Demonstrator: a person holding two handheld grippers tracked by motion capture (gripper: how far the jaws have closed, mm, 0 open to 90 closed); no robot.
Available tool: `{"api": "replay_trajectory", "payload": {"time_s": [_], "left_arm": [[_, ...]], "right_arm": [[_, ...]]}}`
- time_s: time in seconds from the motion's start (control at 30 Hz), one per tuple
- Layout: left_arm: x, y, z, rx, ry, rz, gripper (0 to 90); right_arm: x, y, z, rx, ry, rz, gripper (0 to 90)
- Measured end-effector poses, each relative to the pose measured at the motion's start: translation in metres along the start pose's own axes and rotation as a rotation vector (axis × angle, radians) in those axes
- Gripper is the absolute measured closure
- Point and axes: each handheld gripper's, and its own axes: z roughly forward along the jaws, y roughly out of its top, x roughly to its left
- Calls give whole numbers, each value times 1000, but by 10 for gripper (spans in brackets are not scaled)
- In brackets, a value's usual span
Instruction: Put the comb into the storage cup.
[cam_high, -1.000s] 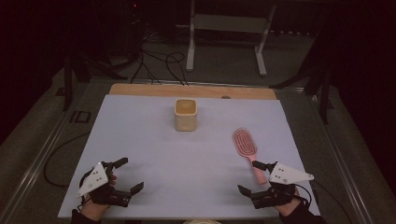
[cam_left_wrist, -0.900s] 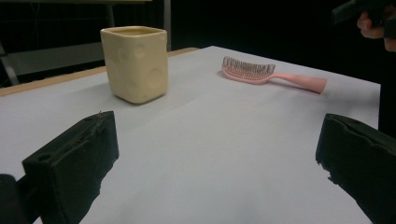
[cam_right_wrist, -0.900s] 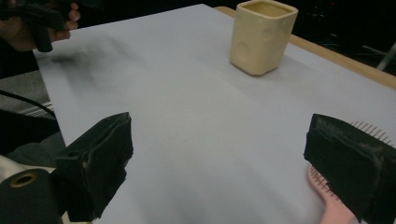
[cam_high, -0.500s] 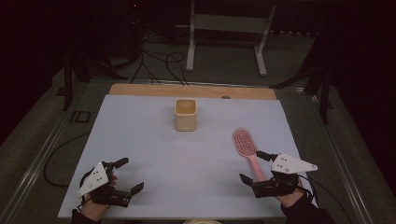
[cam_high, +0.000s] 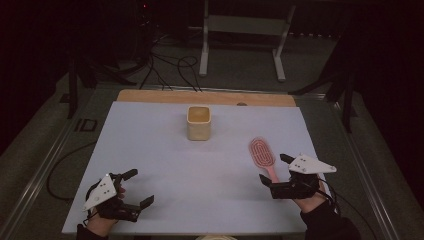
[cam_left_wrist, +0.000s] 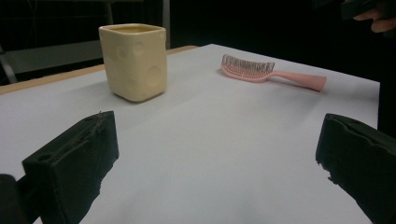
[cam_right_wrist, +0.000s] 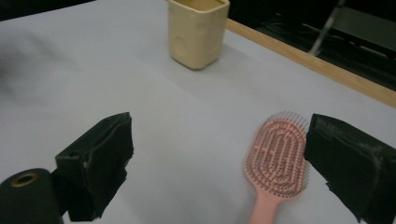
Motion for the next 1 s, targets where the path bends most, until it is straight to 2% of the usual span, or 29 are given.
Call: {"api": "replay_trajectory", "payload": {"time_s": [0.33, 0.37, 0.5, 0.53, 0.77, 1.0], "left_arm": [[0, 0, 0, 0, 1, 1, 1], [0, 0, 0, 1, -1, -1, 1], [0, 0, 0, 1, 1, 2, 1], [0, 0, 0, 0, 0, 0, 1], [0, 0, 0, 1, 0, 1, 0], [0, 0, 0, 1, -1, 1, 1]], "right_arm": [[-8, -3, 15, 55, -77, 44, 83], [-9, -5, 18, 76, -103, 37, 82], [-12, -7, 23, 92, -124, 47, 82], [-13, -9, 27, 105, -134, 64, 82], [-17, -15, 40, 158, -190, 108, 82], [-18, -19, 49, 206, -219, 129, 82]]}}
